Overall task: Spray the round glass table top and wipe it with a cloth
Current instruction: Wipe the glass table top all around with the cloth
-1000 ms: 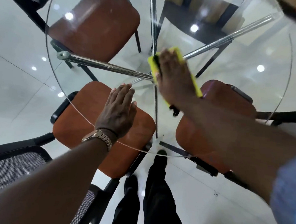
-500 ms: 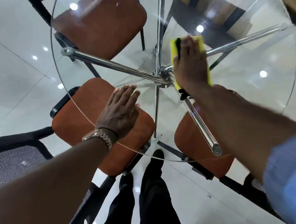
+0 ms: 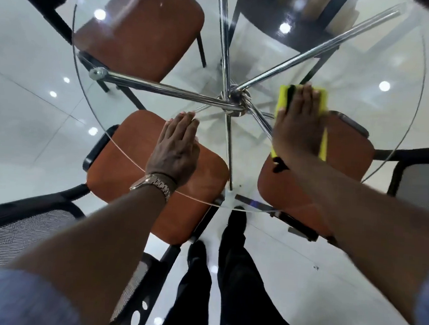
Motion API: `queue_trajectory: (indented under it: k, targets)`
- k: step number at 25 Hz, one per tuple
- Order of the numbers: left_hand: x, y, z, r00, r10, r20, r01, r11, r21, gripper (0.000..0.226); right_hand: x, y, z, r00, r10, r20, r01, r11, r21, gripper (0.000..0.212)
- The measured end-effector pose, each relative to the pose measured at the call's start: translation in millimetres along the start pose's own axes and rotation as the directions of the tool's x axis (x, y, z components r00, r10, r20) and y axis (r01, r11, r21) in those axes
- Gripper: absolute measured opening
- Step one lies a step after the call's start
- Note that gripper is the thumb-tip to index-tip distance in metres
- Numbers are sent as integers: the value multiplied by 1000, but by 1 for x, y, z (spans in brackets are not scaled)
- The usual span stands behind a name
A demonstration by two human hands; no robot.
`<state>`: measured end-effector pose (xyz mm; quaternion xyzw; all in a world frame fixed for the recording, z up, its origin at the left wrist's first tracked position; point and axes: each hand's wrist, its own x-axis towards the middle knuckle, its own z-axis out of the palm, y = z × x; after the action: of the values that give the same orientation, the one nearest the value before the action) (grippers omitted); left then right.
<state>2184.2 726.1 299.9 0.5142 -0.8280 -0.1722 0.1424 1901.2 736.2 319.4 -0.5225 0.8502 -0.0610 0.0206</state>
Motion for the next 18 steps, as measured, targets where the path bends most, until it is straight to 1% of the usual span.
queue_trajectory:
  k: [2, 4, 6, 7, 8, 9, 10, 11, 12, 13, 14, 16, 17, 18]
  targets:
    - [0, 2, -3, 1000, 0, 21, 1, 1000, -23, 50, -38, -57, 10, 997, -76, -33, 77, 997, 27, 66]
    - [1, 0, -4, 999, -27, 42, 29, 999, -35, 57, -108, -92, 11, 980, -199, -16, 200, 978, 54, 65]
    - [0, 3, -7, 999, -37, 32, 39, 998, -46, 61, -153, -67, 8, 951, -310, 12, 308, 949, 61, 63]
    - [-1, 4, -8, 999, -35, 28, 37, 998, -51, 61, -158, -39, 5, 931, -365, 7, 364, 930, 55, 62]
    - [0, 5, -8, 999, -27, 30, 29, 998, -51, 60, -149, -8, 4, 921, -389, -17, 389, 921, 28, 62]
    - [0, 6, -7, 999, -19, 35, 21, 998, -53, 58, -131, 21, 4, 933, -359, -35, 360, 933, 13, 62]
    - [0, 5, -5, 999, -15, 32, 17, 999, -52, 57, -107, 41, 4, 958, -282, -47, 282, 959, -2, 62]
    - [-2, 4, -4, 1000, -16, 25, 17, 998, -53, 55, -83, 49, 3, 984, -174, -48, 175, 985, 9, 62]
    - [-3, 2, -3, 999, -21, 25, 22, 998, -64, 54, -66, 41, 1, 996, -65, -56, 66, 998, 22, 63]
    - [-2, 1, -3, 999, -23, 24, 25, 995, -94, 54, -59, 20, 3, 997, -13, -73, 15, 1000, 24, 63]
    - [-1, 0, -4, 999, -31, 12, 33, 989, -142, 53, -62, -9, 7, 996, -36, -82, 39, 999, 26, 64]
    - [1, -3, -11, 996, -83, -20, 75, 962, -263, 55, -104, -71, 15, 984, -168, -59, 171, 983, 63, 66]
    - [2, -4, -15, 996, -90, -27, 78, 951, -299, 54, -136, -91, 16, 968, -248, -42, 250, 965, 74, 65]
    - [0, -4, -18, 998, -59, -15, 52, 956, -288, 54, -167, -100, 16, 949, -315, -23, 316, 944, 94, 63]
